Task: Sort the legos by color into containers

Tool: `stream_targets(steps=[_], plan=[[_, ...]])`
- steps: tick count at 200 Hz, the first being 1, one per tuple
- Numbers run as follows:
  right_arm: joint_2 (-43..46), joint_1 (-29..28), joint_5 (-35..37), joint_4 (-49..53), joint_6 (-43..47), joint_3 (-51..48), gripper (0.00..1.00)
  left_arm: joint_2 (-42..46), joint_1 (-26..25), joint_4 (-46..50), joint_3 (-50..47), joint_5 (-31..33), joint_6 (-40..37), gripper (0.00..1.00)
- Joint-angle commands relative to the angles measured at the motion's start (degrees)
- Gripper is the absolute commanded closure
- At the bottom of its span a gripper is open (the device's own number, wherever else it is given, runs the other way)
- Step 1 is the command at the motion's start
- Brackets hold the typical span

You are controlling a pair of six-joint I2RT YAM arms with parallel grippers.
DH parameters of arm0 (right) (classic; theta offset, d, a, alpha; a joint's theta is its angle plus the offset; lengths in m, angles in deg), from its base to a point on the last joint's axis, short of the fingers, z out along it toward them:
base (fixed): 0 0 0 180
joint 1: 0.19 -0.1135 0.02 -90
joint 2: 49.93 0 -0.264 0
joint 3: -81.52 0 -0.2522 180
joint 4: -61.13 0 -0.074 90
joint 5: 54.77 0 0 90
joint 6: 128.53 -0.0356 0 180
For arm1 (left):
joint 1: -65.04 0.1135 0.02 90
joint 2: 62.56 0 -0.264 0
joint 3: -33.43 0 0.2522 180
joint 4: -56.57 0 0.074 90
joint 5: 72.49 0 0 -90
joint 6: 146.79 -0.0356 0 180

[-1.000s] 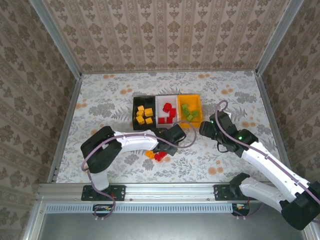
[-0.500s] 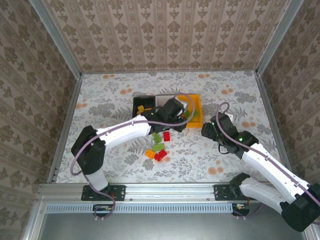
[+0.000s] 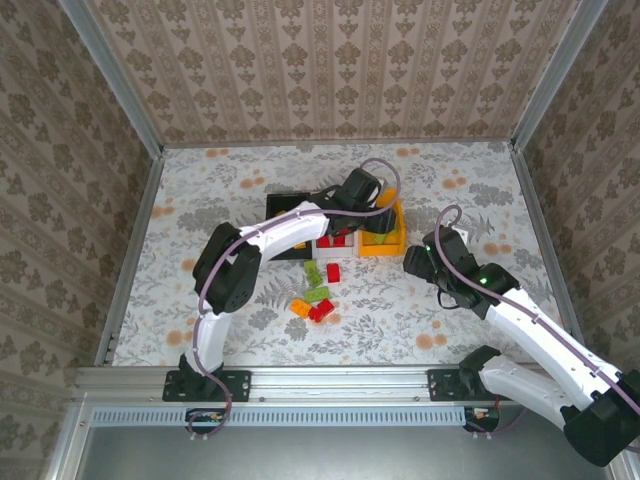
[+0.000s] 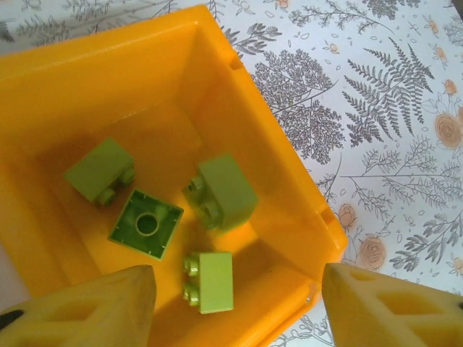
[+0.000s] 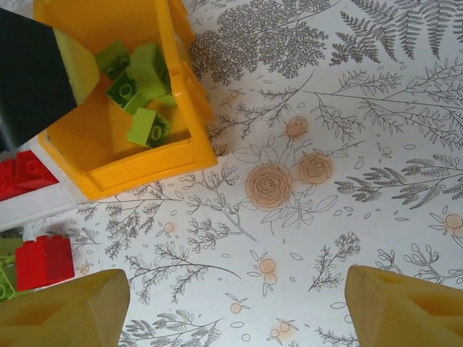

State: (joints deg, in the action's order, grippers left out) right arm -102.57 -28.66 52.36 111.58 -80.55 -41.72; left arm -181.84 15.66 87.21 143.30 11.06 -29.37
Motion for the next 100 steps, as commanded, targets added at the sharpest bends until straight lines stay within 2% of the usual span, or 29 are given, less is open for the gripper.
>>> stream_targets(steps=[1, 28, 42, 68, 100], plan=[[-0.82, 0.34, -1.95, 0.32, 0.42, -0.39, 0.2, 6.04, 0.52, -0.87, -0.51, -1.48, 0.89, 0.28], [-2.56, 0.04, -6.8, -3.32, 3.03, -0.63, 0.2, 16.31, 0.53, -4.39, -9.92, -2.18, 2.28, 0.18], [-4.64, -1.31, -8.9, -5.55, 4.02, -0.51, 0.2, 23.07, 0.46, -5.77, -16.27, -1.56, 3.08, 0.01], [-11.75, -7.99, -8.86, -9.44, 3.99, 1.0, 0.19, 36.49, 0.35, -6.48, -28.59, 1.89, 4.71, 0.0], [-23.99, -15.98, -9.71, -15.0, 2.76, 5.21, 0.18, 53.3, 0.27, -3.35, -43.53, 9.07, 6.91, 0.0]])
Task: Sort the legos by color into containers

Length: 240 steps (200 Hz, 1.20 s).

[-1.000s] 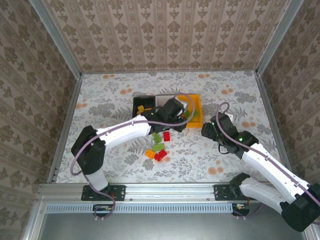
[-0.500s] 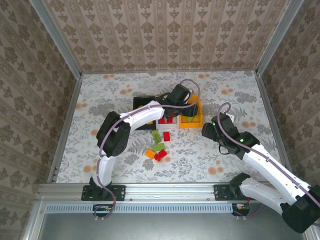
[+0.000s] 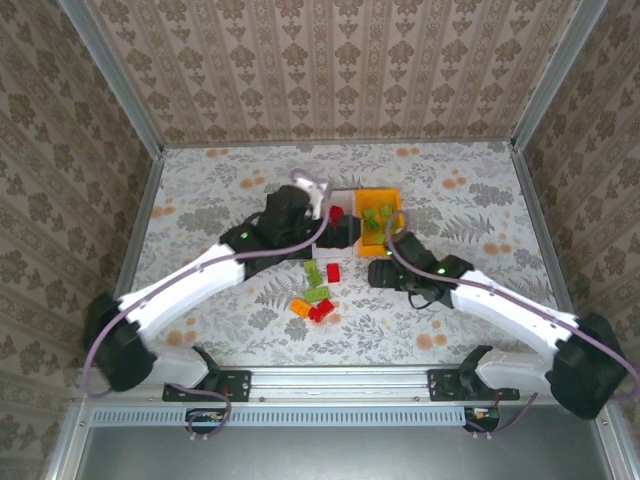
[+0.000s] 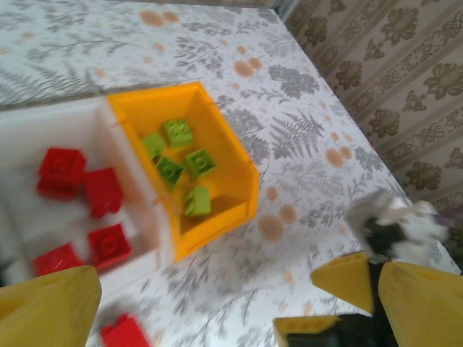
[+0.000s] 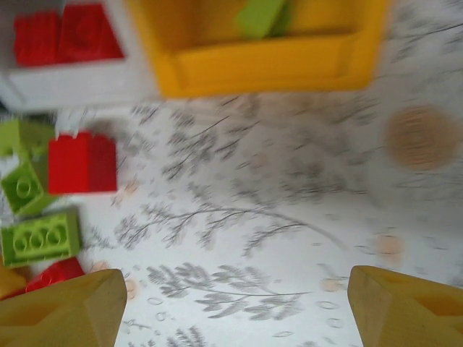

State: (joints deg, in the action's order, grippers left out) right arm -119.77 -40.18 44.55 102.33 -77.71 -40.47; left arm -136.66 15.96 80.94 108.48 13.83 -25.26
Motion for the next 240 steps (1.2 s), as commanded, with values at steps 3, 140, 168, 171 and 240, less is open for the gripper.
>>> stream_targets(steps=[3, 140, 168, 171, 240], plan=[[-7.99, -5.1, -1.94, -6.14, -0.11, 4.43, 0.18, 9.58, -0.08, 3.42, -9.93, 6.92, 2.95, 0.0], [-34.94, -8.03, 1.21, -7.78, -1.32, 20.34, 0.31, 39.59, 2.42, 17.58, -32.28, 16.84, 12.1, 0.0], [-36.94, -6.9, 2.2, -6.24, -1.38, 21.89, 0.44, 39.17, 2.51, 17.95, -32.39, 16.52, 12.24, 0.0], [-37.05, -6.86, 2.19, -6.28, -1.28, 21.81, 0.46, 39.21, 2.52, 18.03, -32.51, 16.54, 12.22, 0.0], [-27.33, -6.4, 1.33, -5.04, 2.84, 19.8, 0.75, 39.33, 3.4, 18.13, -32.72, 15.17, 11.38, 0.0]])
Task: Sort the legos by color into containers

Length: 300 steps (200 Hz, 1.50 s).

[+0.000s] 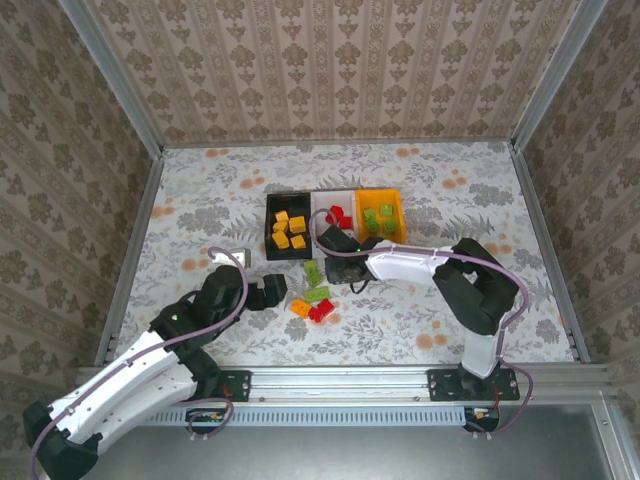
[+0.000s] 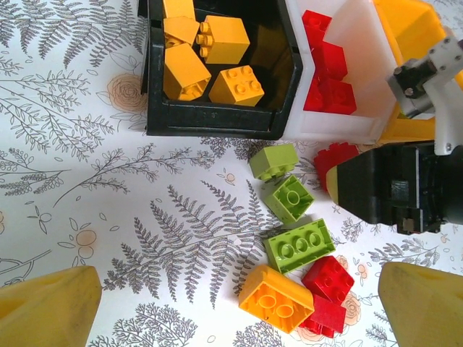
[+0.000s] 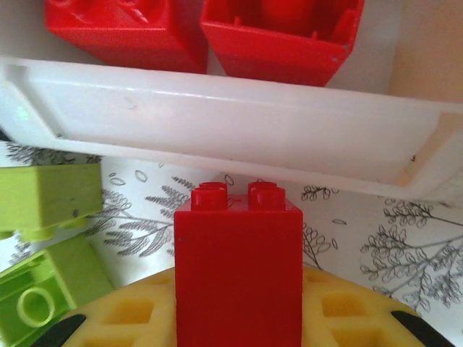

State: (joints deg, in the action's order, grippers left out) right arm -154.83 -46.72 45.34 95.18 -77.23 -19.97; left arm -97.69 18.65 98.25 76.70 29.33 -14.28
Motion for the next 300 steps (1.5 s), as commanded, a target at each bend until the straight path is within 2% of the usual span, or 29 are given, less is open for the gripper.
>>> stream_targets(steps=[1, 22, 40, 82, 103, 120, 134, 146, 163, 186, 237, 275, 300], plan=[[8.02, 0.13, 0.54, 2.2, 2.47, -0.73, 0.75, 0.39, 0.66, 0.77, -0.94, -0.31, 0.4, 0.0], [12.66, 0.2, 0.5, 3.93, 4.15, 0.79, 0.74, 0.35, 1.01, -0.25, -1.46, -1.41, 0.14, 0.0], [12.4, 0.98, 1.22, 5.73, 5.18, 4.65, 0.73, 0.39, 1.35, -1.05, -1.98, -2.13, 0.52, 0.0], [1.45, 6.27, 0.59, 8.6, 4.29, 16.41, 0.72, -0.14, 2.6, -1.62, -2.63, -3.64, 1.65, 0.0], [-3.78, 7.73, 1.14, 10.09, 4.16, 22.03, 0.68, -1.28, 3.73, -1.55, -2.58, -5.85, 1.63, 0.0], [-6.3, 8.37, 1.11, 10.07, 4.32, 25.36, 0.59, -3.36, 4.63, -1.16, -2.11, -7.96, 1.16, 0.0], [-7.35, 8.55, 1.11, 11.84, 4.98, 27.9, 0.4, -5.56, 4.96, -1.37, -1.59, -9.75, 0.39, 0.0], [-7.15, 8.55, 1.14, 12.07, 5.29, 29.13, 0.31, -7.62, 5.06, -2.14, -1.2, -11.27, -0.5, 0.01], [-4.84, 8.3, 0.66, 11.31, 5.43, 28.37, 0.26, -11.26, 4.95, -3.16, -0.19, -13.46, -2.21, 0.04], [-0.72, 7.72, 0.39, 10.64, 5.32, 24.59, 0.24, -17.51, 2.91, -4.79, 1.17, -14.93, -3.9, 0.05], [6.88, 7.43, 0.34, 6.97, 4.42, 15.5, 0.23, -33.22, -6.59, -5.9, 6.26, -7.47, -6.42, 0.07], [9.94, 7.58, 1.01, 6.28, 4.16, 12.45, 0.23, -37.91, -7.01, -4.75, 6.06, -5.86, -4.73, 0.16], [10.93, 7.59, 1.06, 6.08, 3.94, 11.54, 0.23, -36.9, -6.88, -0.61, 4.33, -4.07, -3.15, 0.21]])
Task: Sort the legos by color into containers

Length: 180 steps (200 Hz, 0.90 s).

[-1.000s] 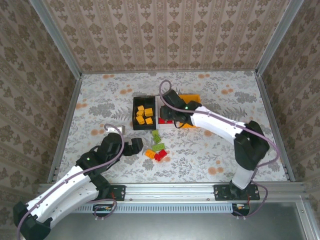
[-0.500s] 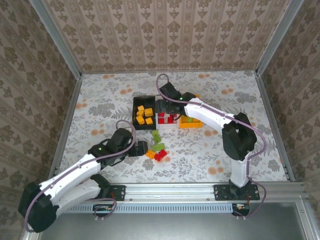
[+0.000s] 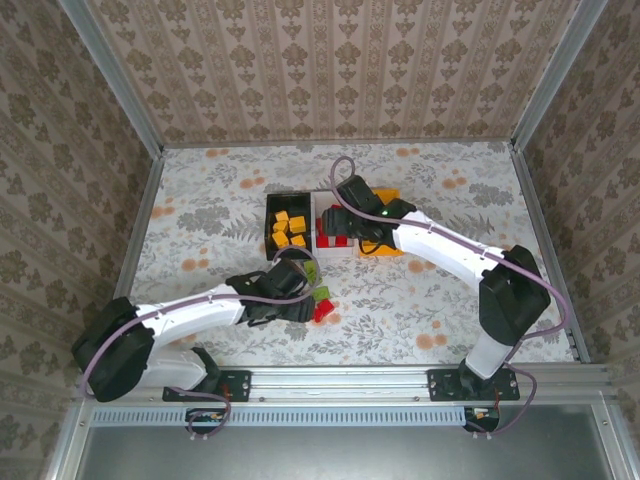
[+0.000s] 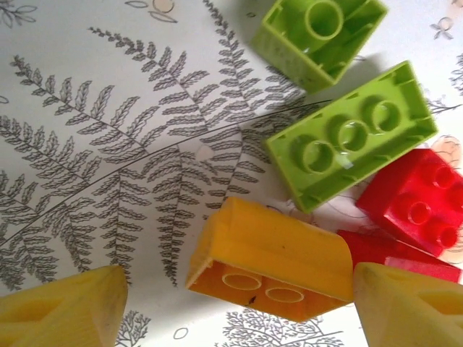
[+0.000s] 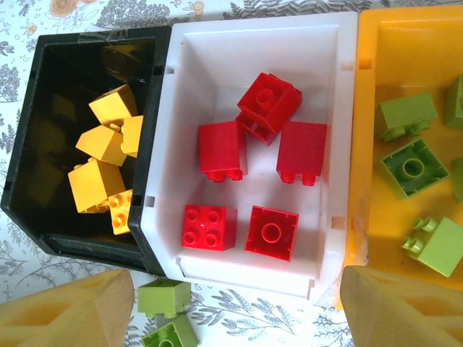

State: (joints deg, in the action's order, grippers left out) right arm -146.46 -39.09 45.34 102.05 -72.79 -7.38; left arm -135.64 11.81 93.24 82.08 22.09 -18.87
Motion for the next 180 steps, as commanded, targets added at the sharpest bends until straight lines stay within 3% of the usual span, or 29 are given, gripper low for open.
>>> stream_targets(steps=[1, 34, 53, 79, 111, 180], plan=[[2.61, -0.04, 1.1, -0.79, -0.48, -1.05, 0.23, 1.11, -0.03, 4.62, -1.14, 3.29, 1.54, 0.22], [3.62, 0.04, 0.92, -1.47, -0.7, -2.06, 0.23, 9.43, 1.53, 9.19, -4.09, 4.37, 2.74, 0.24], [3.86, 0.05, 0.92, -1.57, -0.73, -2.41, 0.23, 12.57, 1.82, 8.36, -4.06, 2.43, 1.77, 0.18], [4.32, 0.05, 1.01, -1.48, -0.75, -2.81, 0.23, 9.9, 1.89, 3.42, -3.54, -1.1, 1.47, 0.12], [5.18, 0.16, 1.52, -1.21, -0.5, -3.59, 0.23, 2.64, 2.66, -2.9, -2.95, -1.55, 1.61, 0.12], [7.26, 0.75, 1.5, -1.47, -0.73, -5.62, 0.23, -2.64, 4.28, -5.22, -1.71, -2.09, 0.83, 0.47]])
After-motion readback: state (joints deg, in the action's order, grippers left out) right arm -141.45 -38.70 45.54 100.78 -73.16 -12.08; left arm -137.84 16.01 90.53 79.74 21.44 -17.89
